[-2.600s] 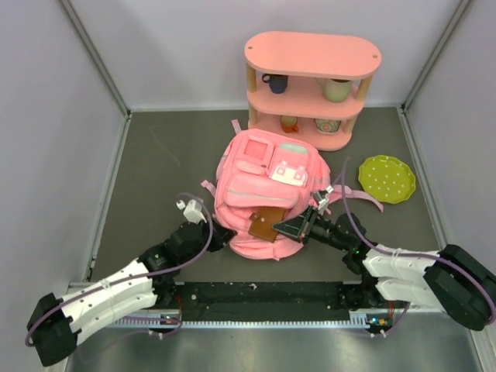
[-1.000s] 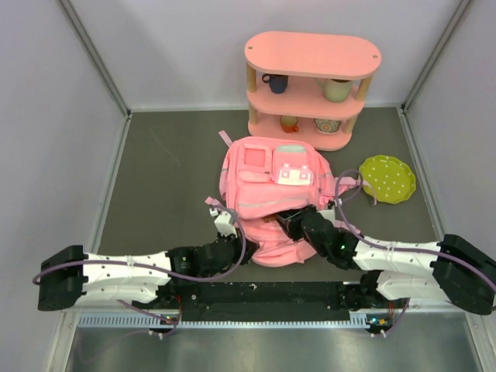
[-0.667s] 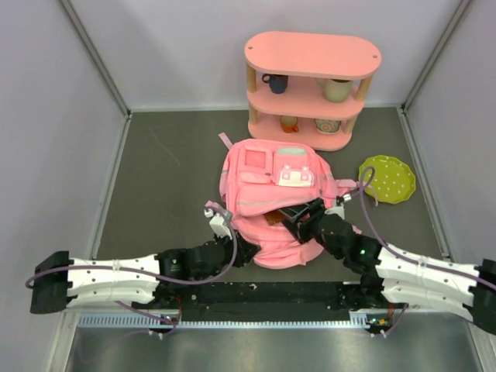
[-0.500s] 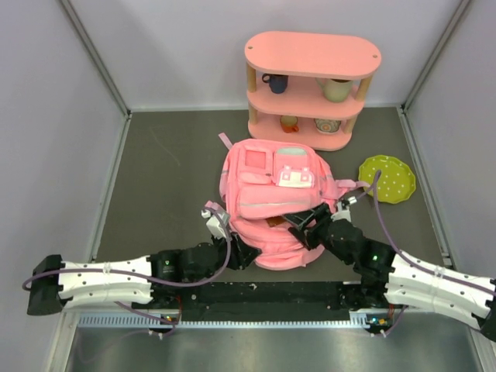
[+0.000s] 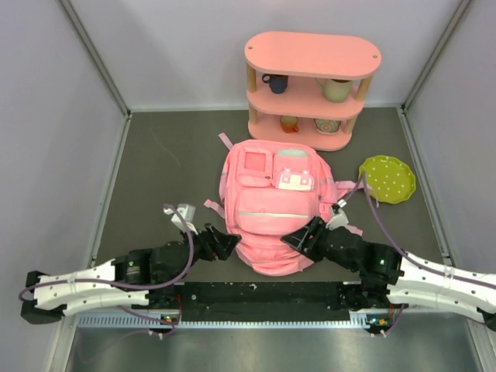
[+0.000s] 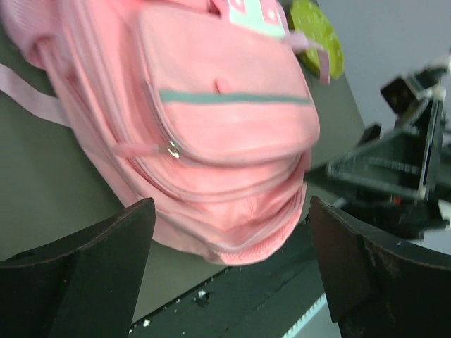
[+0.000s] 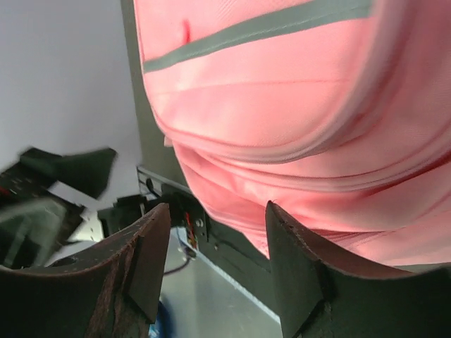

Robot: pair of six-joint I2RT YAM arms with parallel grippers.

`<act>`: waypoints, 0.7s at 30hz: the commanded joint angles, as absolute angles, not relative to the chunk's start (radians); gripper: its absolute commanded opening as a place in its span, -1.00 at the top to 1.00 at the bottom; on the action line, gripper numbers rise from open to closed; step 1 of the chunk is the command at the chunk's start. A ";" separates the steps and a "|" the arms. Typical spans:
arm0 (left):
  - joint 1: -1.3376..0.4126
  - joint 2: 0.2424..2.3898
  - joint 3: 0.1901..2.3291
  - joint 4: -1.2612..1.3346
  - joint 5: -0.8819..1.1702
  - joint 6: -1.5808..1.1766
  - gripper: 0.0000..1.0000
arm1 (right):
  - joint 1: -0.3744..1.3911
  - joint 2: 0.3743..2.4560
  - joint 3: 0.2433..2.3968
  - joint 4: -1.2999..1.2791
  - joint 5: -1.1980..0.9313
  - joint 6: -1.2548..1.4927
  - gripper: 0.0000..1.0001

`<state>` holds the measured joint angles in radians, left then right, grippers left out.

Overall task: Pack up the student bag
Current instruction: Place the personal item in the student bag.

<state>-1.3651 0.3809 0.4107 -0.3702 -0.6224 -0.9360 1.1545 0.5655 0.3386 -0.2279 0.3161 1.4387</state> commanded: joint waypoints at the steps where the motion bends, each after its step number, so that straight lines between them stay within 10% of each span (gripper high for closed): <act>1: -1.324 0.354 0.561 -0.606 -0.830 -0.920 -0.94 | 1.247 0.711 0.507 -0.258 0.385 1.278 -0.10; 6: -1.099 0.425 0.617 -0.612 -0.677 -0.794 -0.96 | 1.316 0.920 0.672 -0.261 0.481 1.281 -0.14; 15: -0.368 0.728 0.600 -0.307 0.249 -0.592 -0.96 | 1.414 1.221 0.813 -0.229 0.696 1.590 -0.17; 21: -0.255 0.909 0.519 0.047 0.591 -0.612 -0.93 | 1.443 1.411 0.945 -0.238 0.764 1.734 -0.15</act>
<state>-0.2802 0.8352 0.5591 -0.2546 0.2417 -0.6395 1.4197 1.3132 0.8295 -0.2554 0.6571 1.5803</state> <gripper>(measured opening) 0.962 0.581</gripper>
